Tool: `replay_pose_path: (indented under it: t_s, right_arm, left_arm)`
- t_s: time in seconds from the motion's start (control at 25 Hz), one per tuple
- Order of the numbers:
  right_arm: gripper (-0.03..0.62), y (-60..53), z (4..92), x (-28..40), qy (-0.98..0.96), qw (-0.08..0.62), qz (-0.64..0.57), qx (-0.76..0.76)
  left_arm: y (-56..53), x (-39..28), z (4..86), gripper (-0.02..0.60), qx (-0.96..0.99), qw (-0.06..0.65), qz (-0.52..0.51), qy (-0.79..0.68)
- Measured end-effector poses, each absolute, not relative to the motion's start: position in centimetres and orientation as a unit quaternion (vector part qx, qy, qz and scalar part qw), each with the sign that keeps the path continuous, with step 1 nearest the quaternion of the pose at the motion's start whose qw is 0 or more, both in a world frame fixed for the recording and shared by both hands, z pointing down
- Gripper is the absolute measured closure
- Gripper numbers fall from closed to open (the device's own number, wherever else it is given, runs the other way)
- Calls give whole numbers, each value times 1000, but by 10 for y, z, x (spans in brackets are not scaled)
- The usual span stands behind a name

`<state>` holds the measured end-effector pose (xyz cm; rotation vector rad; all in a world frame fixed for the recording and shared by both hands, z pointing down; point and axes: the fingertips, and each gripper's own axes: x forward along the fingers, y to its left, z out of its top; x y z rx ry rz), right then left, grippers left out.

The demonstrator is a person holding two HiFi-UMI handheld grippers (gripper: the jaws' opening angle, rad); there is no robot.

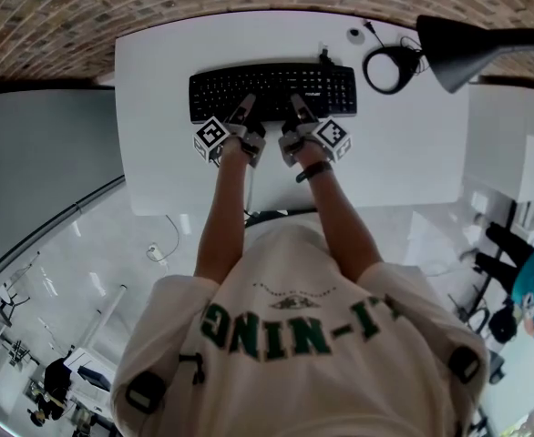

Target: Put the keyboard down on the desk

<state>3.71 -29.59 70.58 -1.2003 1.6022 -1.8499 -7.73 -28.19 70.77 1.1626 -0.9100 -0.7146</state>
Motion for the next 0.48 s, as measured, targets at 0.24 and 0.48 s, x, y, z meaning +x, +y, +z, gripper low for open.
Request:
replay_pose_path:
  t_s: [0.24,0.48]
  right_arm:
    - [525,-296,708,39,558,206,-660,-458]
    - [522,-297,711,36,558,200,-652,-472]
  left_arm:
    - [-283,-78,694,307,493,702,-326,-398]
    - [-265,-77,696,288,463,725,-299,-412]
